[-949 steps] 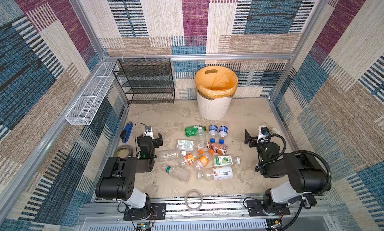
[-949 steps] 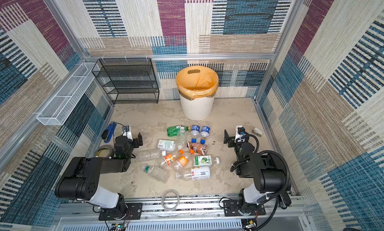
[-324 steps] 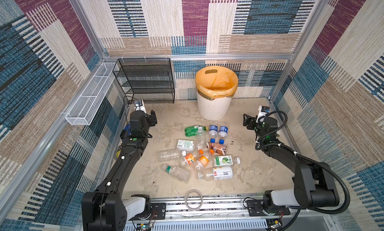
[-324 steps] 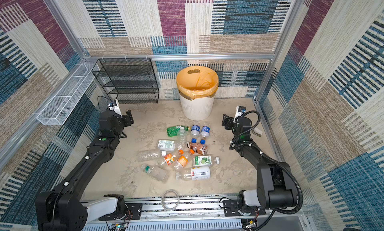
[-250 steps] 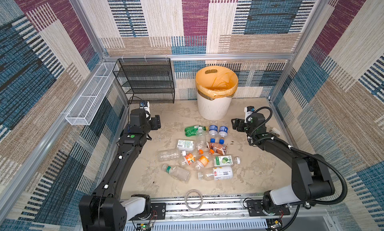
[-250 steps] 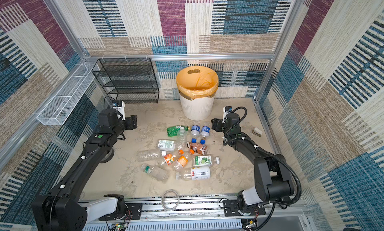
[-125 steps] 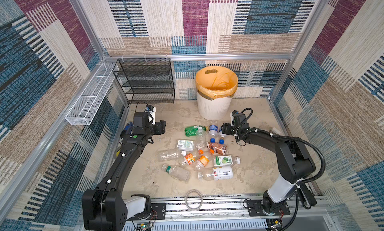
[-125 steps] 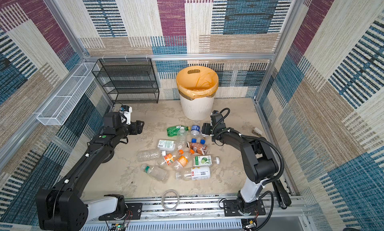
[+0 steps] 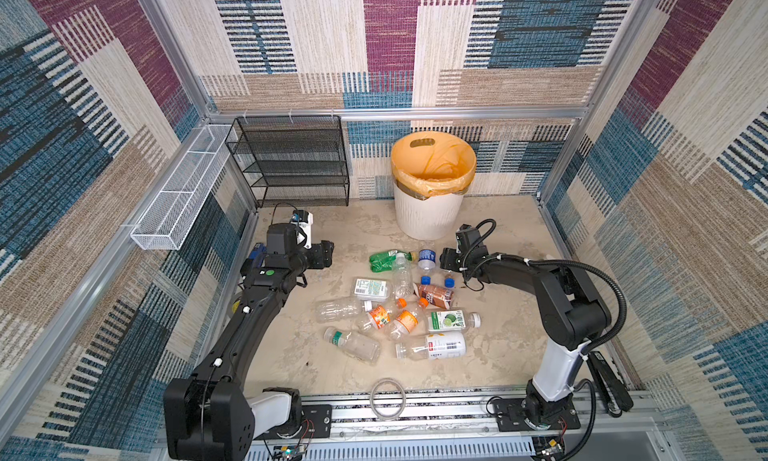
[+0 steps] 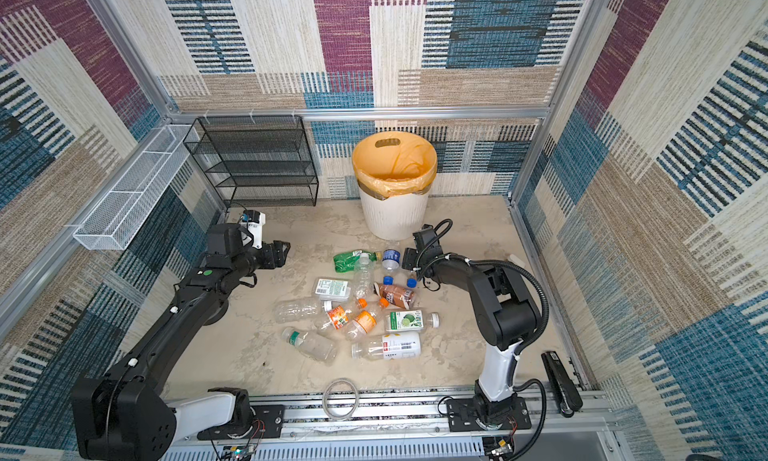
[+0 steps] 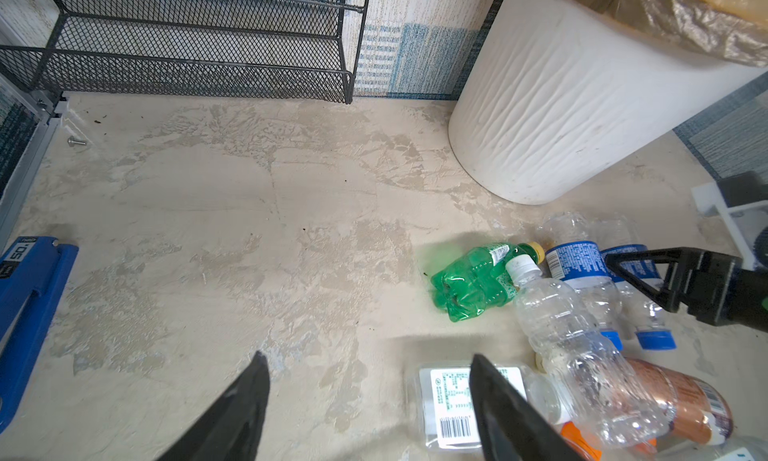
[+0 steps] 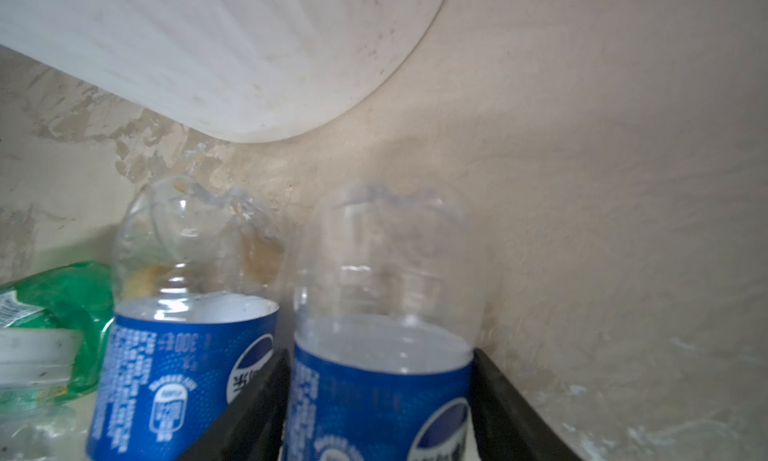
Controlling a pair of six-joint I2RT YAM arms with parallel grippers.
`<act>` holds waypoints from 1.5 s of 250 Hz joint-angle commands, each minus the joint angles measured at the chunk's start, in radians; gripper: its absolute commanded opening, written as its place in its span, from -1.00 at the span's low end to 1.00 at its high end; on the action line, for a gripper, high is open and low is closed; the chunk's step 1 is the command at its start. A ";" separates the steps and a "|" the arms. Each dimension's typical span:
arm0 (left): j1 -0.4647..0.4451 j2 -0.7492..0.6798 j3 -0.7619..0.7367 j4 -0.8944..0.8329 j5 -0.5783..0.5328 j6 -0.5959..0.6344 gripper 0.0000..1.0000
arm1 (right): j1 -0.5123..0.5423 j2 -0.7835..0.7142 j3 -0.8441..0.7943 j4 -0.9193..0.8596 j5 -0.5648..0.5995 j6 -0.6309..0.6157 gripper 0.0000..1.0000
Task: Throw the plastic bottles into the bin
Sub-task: 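Close right gripper around a blue-label Pepsi bottle, then lift the blue-label bottle high with the right gripper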
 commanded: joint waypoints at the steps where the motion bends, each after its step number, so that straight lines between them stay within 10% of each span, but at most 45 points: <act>1: 0.001 -0.006 0.008 0.010 0.018 -0.017 0.52 | 0.001 0.013 0.010 0.024 -0.002 0.022 0.30; 214: 0.000 0.018 0.007 0.013 0.028 -0.019 0.46 | -0.044 -0.368 -0.088 0.167 -0.066 -0.125 -0.04; 316: -0.012 -0.022 -0.064 0.114 0.034 -0.036 0.43 | -0.049 -0.941 -0.412 0.831 -0.094 -0.388 -0.08; 375: -0.096 -0.061 -0.110 0.161 -0.037 -0.055 0.39 | -0.049 -0.966 -0.320 1.105 -0.129 -0.500 -0.13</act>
